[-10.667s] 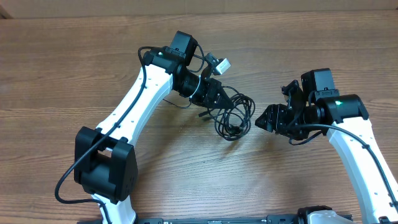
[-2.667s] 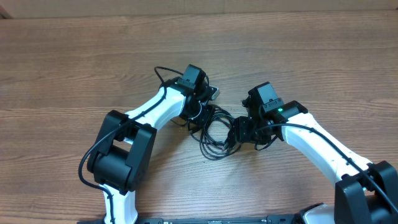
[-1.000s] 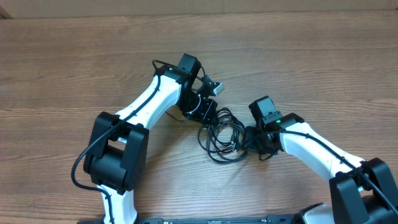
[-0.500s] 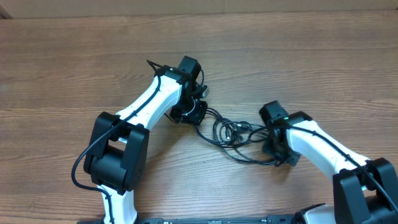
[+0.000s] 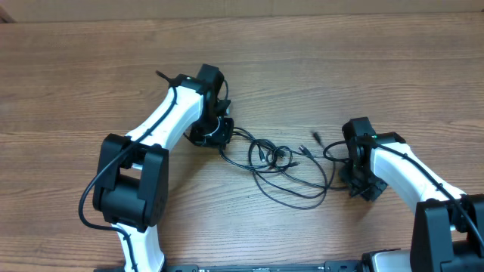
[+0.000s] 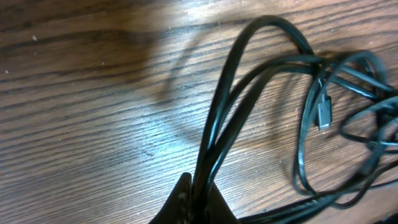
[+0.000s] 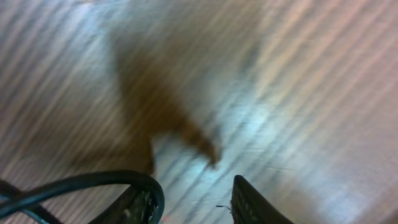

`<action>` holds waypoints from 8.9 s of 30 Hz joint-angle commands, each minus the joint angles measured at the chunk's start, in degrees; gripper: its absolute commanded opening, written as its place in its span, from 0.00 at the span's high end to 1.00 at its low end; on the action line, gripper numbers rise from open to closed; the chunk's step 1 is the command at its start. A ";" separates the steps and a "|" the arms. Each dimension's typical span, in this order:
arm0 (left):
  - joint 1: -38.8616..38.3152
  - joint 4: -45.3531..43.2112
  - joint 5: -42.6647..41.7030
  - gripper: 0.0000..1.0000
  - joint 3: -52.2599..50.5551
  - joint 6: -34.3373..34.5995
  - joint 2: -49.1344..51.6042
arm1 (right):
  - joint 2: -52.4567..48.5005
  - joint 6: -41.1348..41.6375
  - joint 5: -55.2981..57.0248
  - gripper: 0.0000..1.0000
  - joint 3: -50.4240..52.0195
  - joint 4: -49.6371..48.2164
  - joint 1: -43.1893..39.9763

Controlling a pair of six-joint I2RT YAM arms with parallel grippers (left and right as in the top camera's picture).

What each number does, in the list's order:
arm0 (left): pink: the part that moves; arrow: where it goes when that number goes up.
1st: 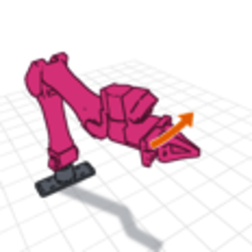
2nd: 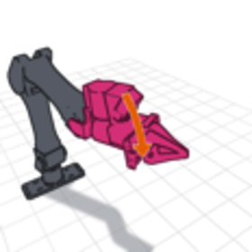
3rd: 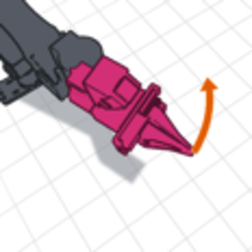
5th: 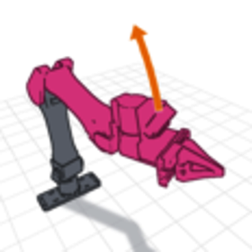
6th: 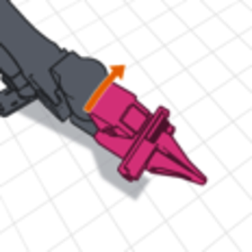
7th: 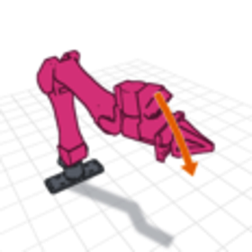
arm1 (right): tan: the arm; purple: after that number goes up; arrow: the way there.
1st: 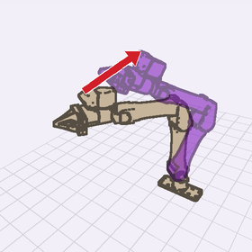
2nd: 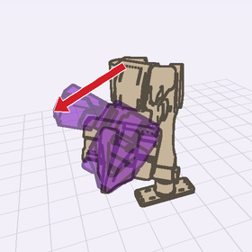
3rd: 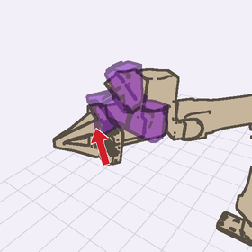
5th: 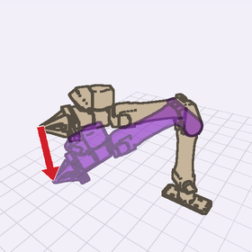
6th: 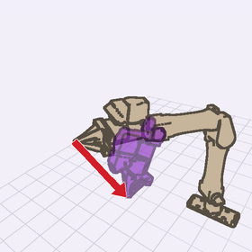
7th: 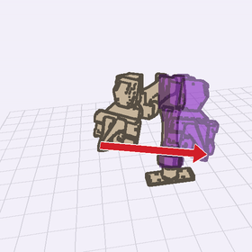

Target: Untangle cables

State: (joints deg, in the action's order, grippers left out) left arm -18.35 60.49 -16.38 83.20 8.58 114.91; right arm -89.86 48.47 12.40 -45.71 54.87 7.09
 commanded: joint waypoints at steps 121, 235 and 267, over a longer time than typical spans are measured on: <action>-10.60 -7.50 1.79 0.42 -6.99 23.87 -1.79 | -4.46 -50.51 -23.47 0.44 -8.15 -16.90 7.21; -4.44 -12.74 -8.52 0.96 -9.31 6.40 -1.79 | -9.16 -27.02 -35.98 0.55 -31.39 6.58 3.87; -4.98 -12.11 -8.11 0.96 -9.33 6.69 -1.79 | -16.59 -9.22 -29.99 0.74 -17.62 -15.65 7.04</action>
State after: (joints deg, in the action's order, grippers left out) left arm -22.87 48.18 -23.42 74.28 16.40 114.32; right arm -106.59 36.21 -18.48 -63.59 40.38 14.28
